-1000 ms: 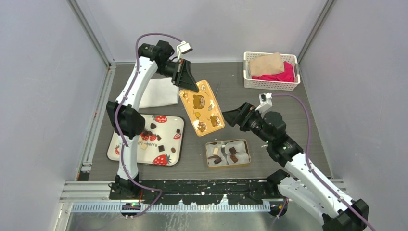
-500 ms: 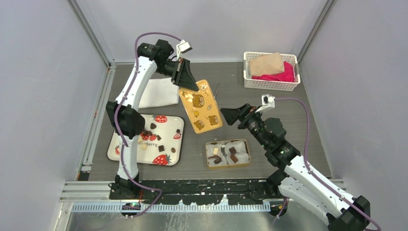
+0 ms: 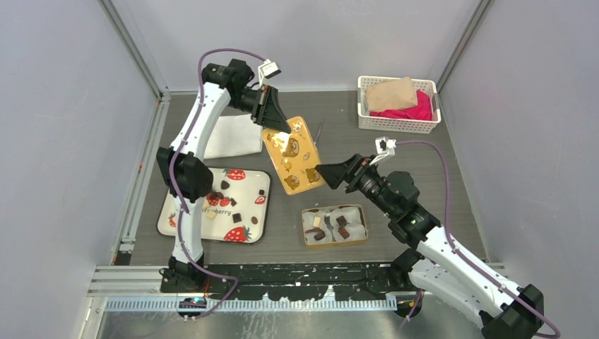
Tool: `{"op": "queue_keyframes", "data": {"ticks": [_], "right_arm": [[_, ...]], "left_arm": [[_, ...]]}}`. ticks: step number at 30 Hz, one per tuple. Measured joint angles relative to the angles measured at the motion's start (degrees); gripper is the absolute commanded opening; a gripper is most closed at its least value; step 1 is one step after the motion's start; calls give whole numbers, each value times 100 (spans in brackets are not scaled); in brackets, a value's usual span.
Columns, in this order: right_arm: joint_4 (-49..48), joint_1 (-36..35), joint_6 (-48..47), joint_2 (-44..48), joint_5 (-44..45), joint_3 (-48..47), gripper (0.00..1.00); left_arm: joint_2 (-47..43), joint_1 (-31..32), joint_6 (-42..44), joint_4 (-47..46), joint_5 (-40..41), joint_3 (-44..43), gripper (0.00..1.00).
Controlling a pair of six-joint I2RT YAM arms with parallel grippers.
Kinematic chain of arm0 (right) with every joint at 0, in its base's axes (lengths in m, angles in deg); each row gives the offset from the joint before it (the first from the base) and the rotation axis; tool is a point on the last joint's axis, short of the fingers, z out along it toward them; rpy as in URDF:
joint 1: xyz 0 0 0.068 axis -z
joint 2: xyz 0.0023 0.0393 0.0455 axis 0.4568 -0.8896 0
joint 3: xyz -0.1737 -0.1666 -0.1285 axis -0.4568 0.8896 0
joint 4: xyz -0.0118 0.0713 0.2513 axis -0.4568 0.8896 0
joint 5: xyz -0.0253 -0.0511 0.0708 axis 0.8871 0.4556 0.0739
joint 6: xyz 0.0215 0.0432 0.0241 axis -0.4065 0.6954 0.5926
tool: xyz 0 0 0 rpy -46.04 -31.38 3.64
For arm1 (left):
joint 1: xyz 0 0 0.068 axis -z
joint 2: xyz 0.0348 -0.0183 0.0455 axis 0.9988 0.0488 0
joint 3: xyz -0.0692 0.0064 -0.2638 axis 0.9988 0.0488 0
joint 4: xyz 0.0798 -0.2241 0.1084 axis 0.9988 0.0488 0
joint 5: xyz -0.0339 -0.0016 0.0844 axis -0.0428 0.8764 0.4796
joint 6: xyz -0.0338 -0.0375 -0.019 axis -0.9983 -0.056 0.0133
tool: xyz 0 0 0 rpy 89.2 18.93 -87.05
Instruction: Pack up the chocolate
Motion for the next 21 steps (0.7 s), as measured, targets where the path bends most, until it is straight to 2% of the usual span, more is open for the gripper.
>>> {"op": "queue_keyframes", "data": {"ticks": [7, 12, 14, 18, 21], "right_arm": [[-203, -168, 22, -157, -138, 170, 96], [-826, -509, 22, -831, -160, 354, 92], [-1082, -570, 35, -1051, -164, 457, 82], [-1519, -581, 72, -1327, -214, 525, 51], [-1873, -579, 166, -1412, -350, 525, 43]], "left_arm": [[0, -22, 0, -2, 0, 2, 0], [0, -44, 0, 0, -2, 2, 0], [0, -48, 0, 0, -2, 2, 0], [0, -48, 0, -2, -2, 2, 0], [0, -48, 0, 0, 0, 2, 0]]}}
